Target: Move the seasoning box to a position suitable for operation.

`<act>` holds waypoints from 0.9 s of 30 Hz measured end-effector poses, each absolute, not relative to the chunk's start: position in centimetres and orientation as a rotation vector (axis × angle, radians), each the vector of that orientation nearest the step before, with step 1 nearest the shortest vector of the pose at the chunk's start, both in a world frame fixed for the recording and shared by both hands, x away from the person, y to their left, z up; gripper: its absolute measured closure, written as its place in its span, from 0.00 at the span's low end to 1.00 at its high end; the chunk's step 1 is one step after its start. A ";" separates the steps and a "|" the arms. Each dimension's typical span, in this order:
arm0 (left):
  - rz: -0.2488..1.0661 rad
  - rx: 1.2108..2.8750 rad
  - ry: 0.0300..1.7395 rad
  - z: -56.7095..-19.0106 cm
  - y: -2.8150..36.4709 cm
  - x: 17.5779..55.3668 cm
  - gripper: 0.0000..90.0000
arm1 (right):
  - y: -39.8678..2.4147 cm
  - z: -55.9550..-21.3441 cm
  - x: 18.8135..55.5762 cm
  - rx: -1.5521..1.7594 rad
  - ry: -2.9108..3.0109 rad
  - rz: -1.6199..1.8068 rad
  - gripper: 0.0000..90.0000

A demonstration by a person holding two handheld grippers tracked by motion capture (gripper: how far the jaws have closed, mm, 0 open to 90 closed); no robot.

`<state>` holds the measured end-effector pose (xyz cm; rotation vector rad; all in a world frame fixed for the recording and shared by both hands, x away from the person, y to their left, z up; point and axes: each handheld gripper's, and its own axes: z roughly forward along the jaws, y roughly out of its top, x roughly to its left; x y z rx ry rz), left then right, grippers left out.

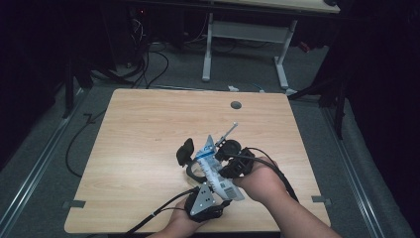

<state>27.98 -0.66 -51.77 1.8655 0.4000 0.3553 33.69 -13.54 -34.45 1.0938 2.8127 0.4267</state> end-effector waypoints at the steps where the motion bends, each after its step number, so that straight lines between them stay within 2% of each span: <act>1: 0.360 1.872 0.403 -51.8 -0.6 27.9 0.59 | -13.5 -34.5 33.7 1.106 2.810 0.425 1.00; 8: 0.422 1.903 0.384 -51.5 -1.0 26.8 0.60 | -13.5 -35.2 33.9 1.095 2.822 0.404 1.00; 27: 0.430 1.900 0.382 -51.0 -1.2 26.3 0.58 | -12.7 -35.1 34.2 1.049 2.829 0.375 1.00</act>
